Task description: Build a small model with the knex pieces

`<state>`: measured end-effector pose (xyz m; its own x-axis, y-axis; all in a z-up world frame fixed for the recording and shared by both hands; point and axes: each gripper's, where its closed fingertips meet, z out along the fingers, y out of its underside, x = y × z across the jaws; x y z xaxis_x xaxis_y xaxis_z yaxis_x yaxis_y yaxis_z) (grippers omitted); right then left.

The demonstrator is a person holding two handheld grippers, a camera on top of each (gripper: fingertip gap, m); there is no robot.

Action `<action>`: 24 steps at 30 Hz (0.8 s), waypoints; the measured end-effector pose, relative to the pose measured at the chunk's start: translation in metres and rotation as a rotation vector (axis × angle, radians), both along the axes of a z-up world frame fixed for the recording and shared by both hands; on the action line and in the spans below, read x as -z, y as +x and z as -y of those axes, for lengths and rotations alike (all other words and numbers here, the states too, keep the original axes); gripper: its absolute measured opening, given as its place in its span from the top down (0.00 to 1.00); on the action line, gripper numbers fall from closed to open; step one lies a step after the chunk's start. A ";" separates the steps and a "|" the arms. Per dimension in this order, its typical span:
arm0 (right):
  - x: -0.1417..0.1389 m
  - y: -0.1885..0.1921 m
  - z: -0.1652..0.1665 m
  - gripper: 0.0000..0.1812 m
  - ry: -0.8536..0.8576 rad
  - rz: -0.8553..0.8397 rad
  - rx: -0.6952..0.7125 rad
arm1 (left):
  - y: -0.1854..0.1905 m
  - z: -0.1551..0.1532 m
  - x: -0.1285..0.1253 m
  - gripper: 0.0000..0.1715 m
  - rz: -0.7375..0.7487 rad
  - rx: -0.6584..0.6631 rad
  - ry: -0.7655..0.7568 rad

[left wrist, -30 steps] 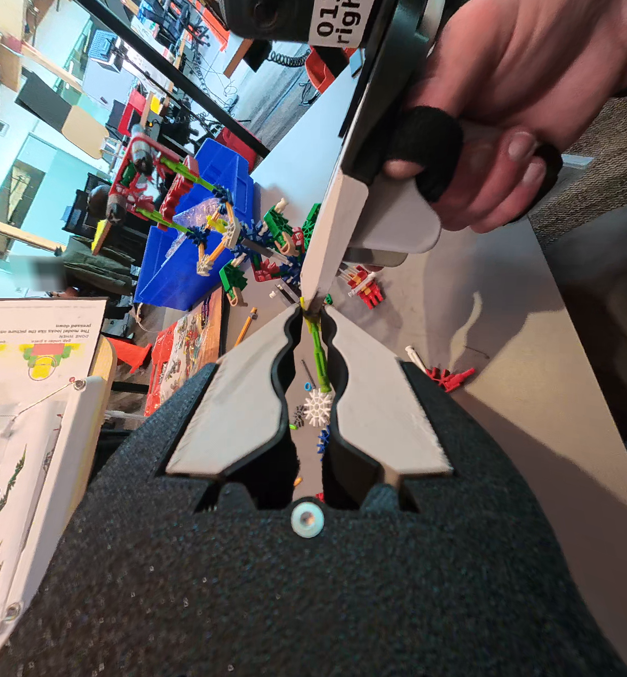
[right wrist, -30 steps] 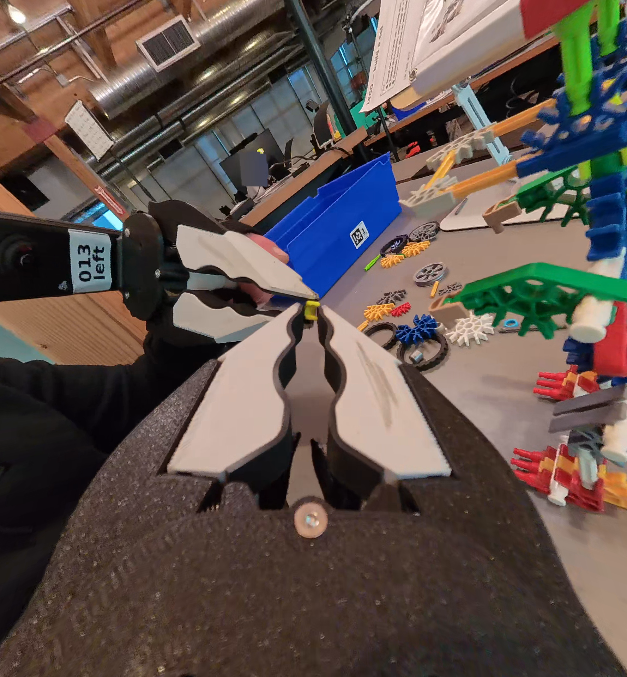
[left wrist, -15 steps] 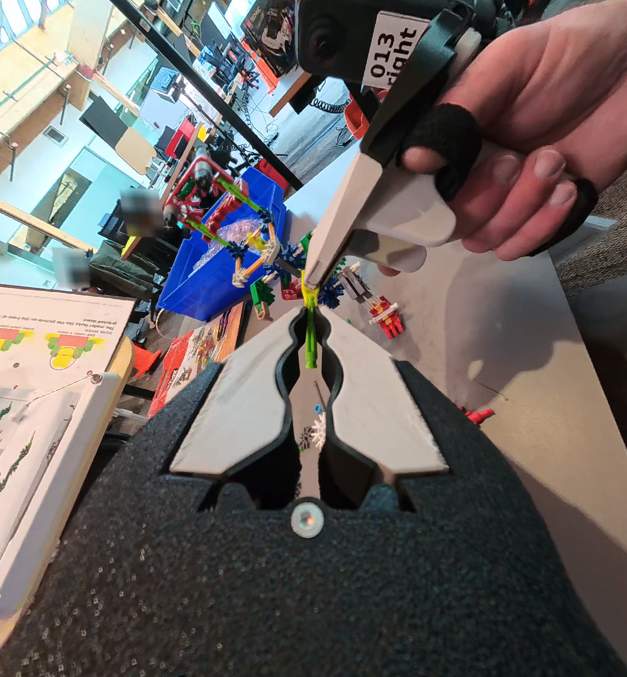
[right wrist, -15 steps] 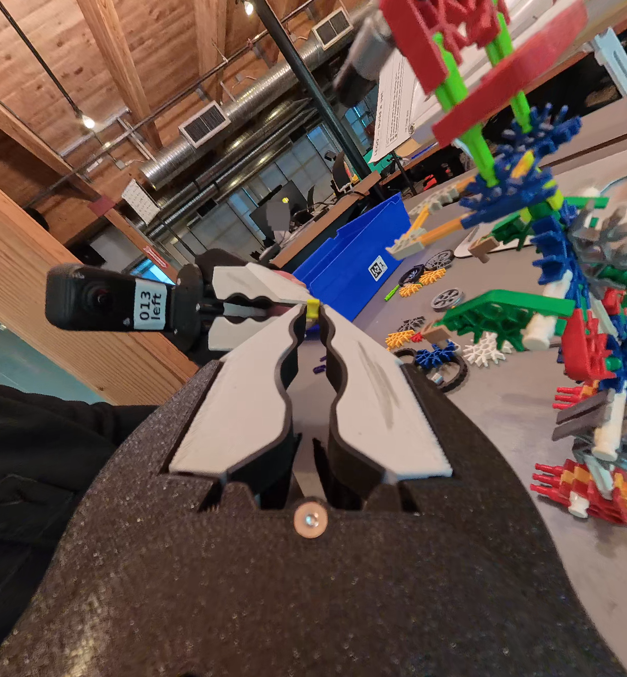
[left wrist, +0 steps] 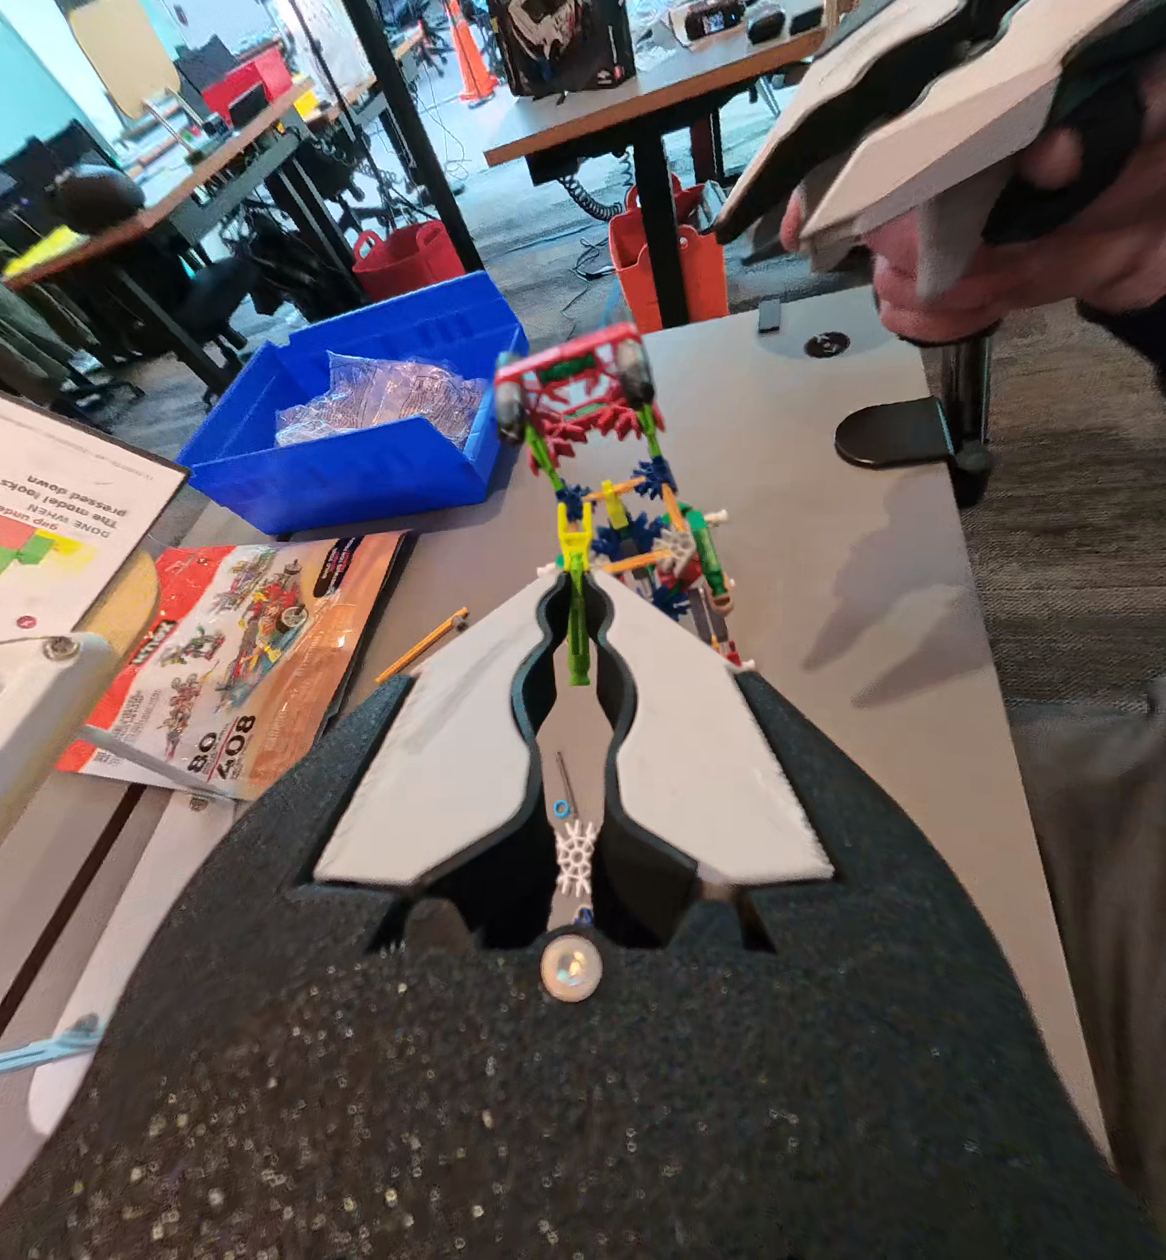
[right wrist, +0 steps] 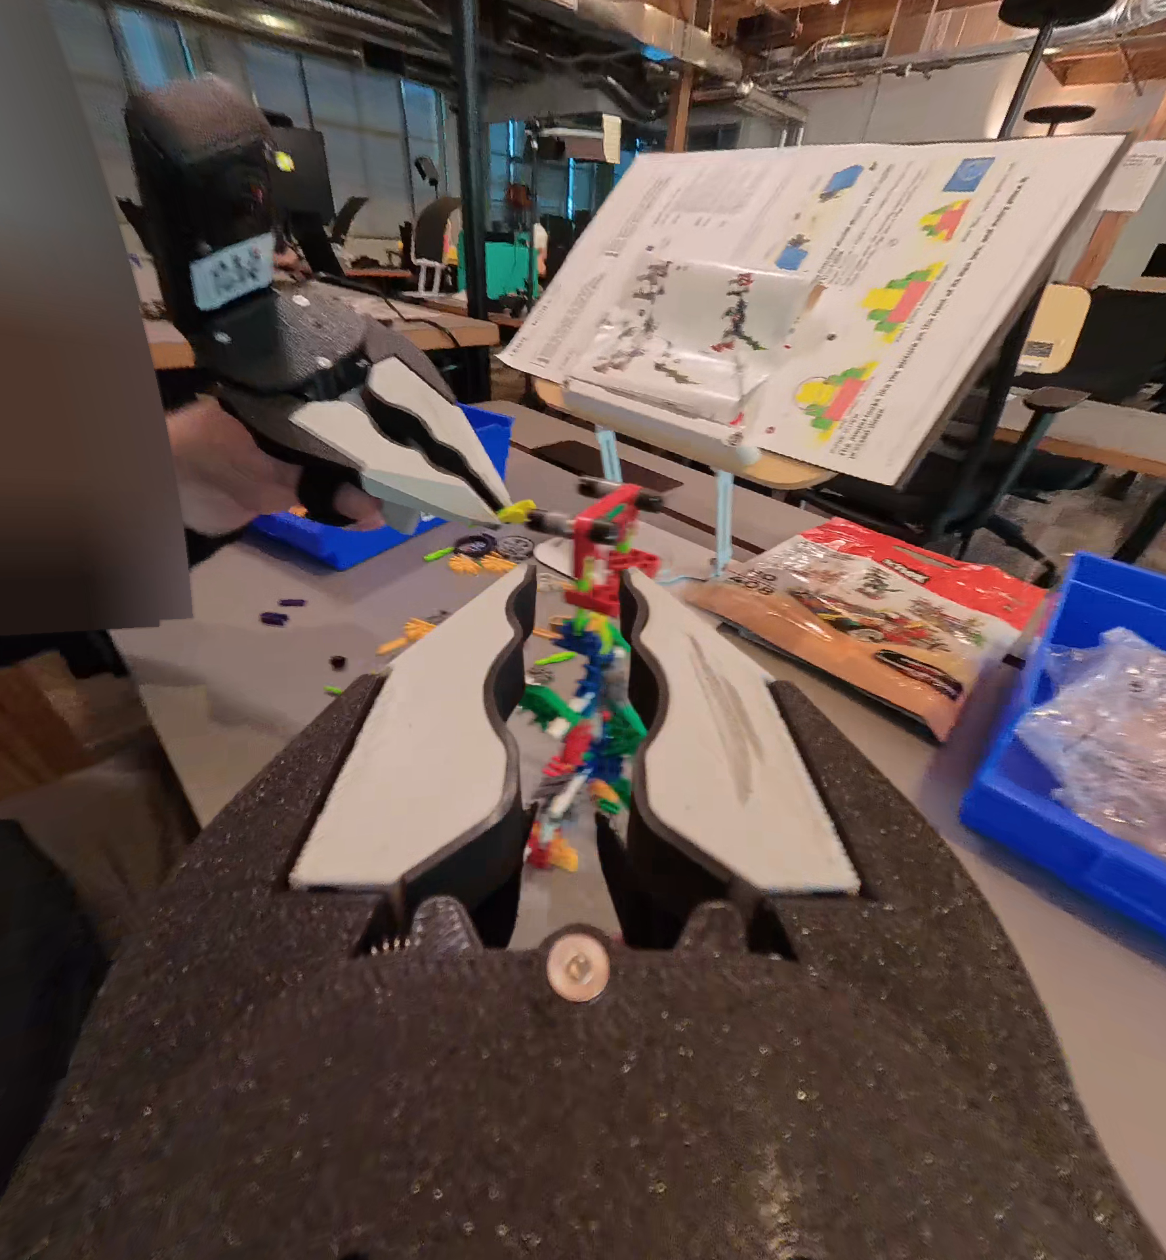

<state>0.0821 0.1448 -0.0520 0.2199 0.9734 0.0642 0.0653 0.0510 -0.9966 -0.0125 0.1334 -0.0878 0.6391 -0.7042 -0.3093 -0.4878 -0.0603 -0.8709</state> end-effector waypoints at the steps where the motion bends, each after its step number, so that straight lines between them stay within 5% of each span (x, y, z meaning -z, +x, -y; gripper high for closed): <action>1: 0.000 0.000 -0.012 0.89 0.006 0.013 0.007 | 0.001 -0.004 -0.001 0.99 0.010 0.006 -0.027; 11: 0.008 -0.035 -0.053 0.94 -0.040 0.109 -0.291 | 0.014 -0.026 0.002 0.99 -0.013 0.027 -0.215; 24: 0.029 -0.063 -0.043 0.96 -0.020 0.207 -0.503 | 0.018 -0.034 0.006 0.99 -0.033 0.011 -0.251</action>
